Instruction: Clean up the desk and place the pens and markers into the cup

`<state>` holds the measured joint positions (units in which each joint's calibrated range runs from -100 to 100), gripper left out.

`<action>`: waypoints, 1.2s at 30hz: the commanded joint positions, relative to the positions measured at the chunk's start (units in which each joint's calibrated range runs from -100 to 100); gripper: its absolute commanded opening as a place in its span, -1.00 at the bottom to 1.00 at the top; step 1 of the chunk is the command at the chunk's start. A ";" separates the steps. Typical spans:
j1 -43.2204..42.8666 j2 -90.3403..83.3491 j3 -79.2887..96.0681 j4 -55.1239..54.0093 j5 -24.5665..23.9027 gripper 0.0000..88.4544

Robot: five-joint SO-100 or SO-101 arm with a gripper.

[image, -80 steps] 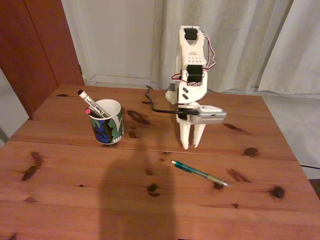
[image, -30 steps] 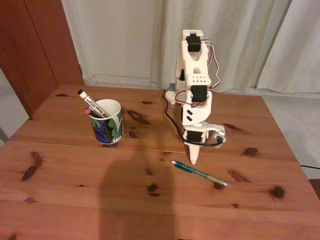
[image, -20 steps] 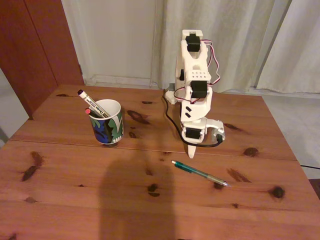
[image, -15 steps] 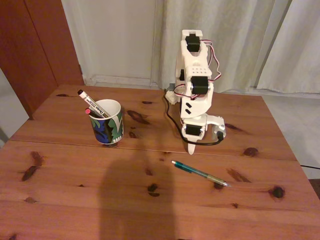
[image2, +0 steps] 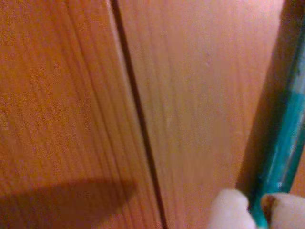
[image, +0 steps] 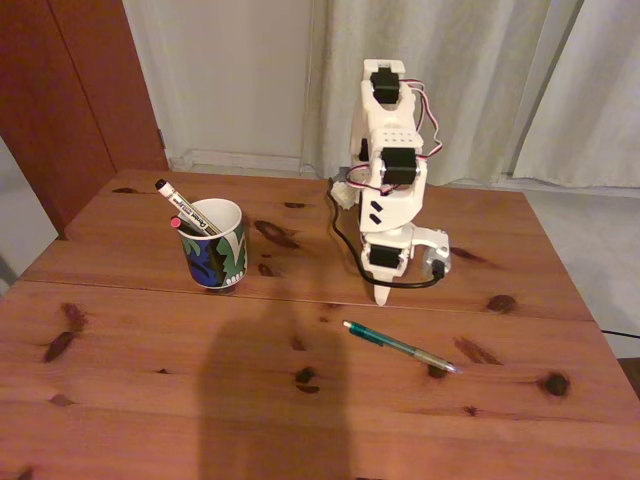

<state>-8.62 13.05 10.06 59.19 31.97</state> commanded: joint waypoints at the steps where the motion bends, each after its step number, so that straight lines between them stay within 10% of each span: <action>1: -1.72 -0.27 -4.92 0.38 -0.33 -0.89; 21: -1.31 1.55 -4.38 0.38 -0.33 -0.88; 36: -1.72 2.30 -5.37 -0.31 -1.37 -0.46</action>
<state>-9.72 15.17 8.37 59.44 30.84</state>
